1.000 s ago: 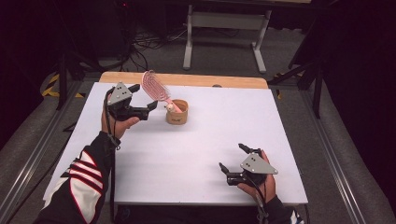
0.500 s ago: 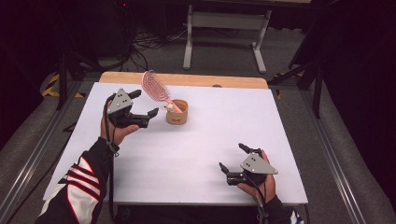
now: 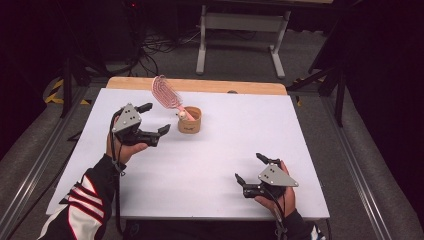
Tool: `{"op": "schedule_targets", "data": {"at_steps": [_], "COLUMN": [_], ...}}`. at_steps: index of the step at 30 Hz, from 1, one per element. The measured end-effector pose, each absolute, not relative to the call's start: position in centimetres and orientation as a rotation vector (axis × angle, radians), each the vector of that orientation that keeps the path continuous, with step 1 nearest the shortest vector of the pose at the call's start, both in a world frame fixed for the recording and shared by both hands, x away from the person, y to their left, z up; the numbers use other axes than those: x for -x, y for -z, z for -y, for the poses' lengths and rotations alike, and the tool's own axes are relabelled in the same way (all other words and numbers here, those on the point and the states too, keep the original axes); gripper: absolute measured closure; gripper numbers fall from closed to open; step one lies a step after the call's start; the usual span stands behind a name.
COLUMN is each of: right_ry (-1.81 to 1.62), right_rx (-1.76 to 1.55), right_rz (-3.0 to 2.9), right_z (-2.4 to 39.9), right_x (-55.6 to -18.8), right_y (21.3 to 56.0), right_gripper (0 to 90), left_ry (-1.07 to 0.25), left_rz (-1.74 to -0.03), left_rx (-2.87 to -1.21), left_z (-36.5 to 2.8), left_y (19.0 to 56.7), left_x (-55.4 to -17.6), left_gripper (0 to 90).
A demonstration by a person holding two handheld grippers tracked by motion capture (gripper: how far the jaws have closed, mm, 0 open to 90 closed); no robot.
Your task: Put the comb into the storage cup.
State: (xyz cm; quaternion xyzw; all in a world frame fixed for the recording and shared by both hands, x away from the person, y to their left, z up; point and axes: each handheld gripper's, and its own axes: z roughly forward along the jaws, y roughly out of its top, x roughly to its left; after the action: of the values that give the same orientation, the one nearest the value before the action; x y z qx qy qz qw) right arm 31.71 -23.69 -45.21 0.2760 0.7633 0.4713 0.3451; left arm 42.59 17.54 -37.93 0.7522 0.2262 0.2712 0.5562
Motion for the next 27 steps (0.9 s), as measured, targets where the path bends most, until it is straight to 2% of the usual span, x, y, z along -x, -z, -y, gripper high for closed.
{"op": "schedule_targets", "data": {"at_steps": [27], "right_ry": [-1.230], "right_rx": [-0.711], "right_rz": [-1.936], "right_z": [23.8], "right_x": [-31.4], "right_y": [44.7], "right_gripper": [7.7], "left_ry": [-0.612], "left_rz": [-0.440], "left_rx": [-1.782], "left_z": [-16.9], "left_y": [39.0], "left_x": [-39.3], "left_gripper": [8.5]}}
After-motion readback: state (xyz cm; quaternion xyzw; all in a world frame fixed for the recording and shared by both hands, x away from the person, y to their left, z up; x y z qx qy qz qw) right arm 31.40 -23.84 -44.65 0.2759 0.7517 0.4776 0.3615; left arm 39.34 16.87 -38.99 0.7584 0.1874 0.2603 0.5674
